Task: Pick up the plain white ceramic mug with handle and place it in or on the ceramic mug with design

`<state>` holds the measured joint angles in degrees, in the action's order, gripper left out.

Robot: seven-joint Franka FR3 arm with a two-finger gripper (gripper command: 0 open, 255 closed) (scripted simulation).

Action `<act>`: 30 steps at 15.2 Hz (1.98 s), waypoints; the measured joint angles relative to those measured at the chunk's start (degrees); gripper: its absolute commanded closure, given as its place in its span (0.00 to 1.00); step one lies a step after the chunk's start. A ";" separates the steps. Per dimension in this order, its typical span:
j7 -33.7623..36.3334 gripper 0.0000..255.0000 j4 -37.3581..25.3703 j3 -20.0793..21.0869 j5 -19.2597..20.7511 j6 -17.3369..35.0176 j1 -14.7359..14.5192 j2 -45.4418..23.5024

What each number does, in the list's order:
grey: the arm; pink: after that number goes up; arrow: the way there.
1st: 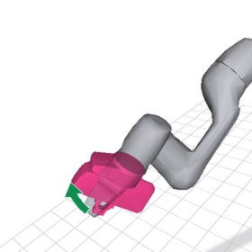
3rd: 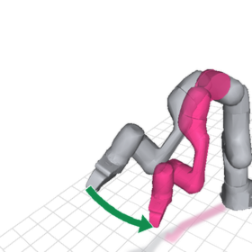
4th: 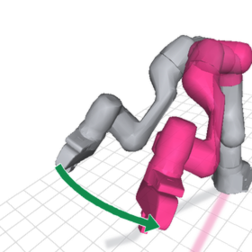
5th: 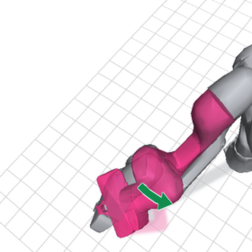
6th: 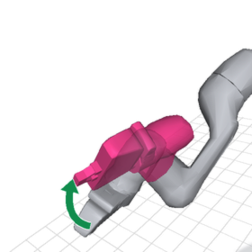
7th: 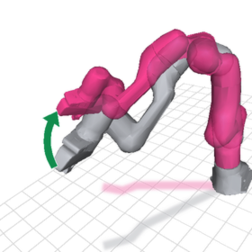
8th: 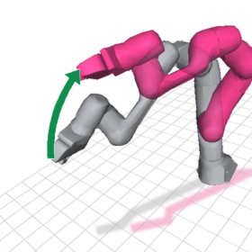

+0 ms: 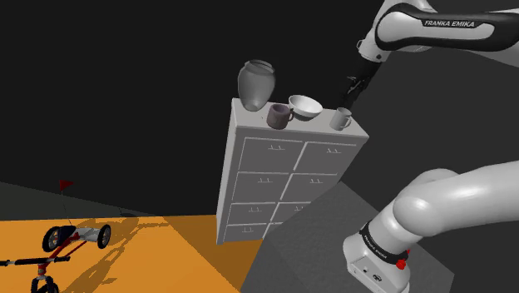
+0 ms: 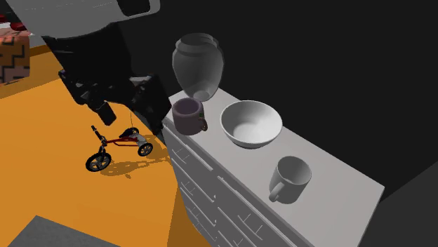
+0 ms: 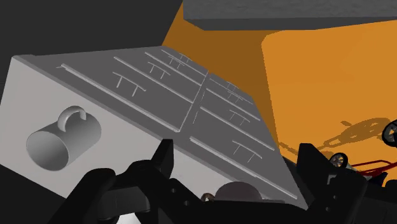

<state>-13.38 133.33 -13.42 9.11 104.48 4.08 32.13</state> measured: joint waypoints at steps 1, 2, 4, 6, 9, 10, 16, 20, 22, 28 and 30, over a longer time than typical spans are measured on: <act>-1.17 0.00 0.09 -1.19 0.24 1.53 0.25 -1.37; -2.23 0.00 -0.64 -2.20 0.29 2.35 0.39 -2.86; -4.94 0.00 -1.89 -4.73 0.33 4.72 0.78 -6.31; -7.03 0.00 -3.17 -6.60 -0.05 6.59 0.93 -9.39; -10.98 0.00 -5.87 -9.80 -1.30 9.42 1.17 -14.92; -12.64 0.00 -7.23 -11.04 -2.09 10.49 1.25 -17.39; -22.07 0.00 -14.49 -16.28 -8.35 14.74 2.47 -30.21; -28.31 0.00 -21.46 -17.88 -14.14 15.18 4.61 -39.27; -31.35 0.00 -25.46 -18.20 -16.99 14.71 6.41 -43.77; -34.94 0.00 -28.18 -17.67 -20.93 16.96 8.86 -49.94; -35.39 0.00 -28.00 -17.42 -21.60 18.01 9.14 -50.98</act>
<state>-48.77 105.33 -30.83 -12.49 122.50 13.22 -18.85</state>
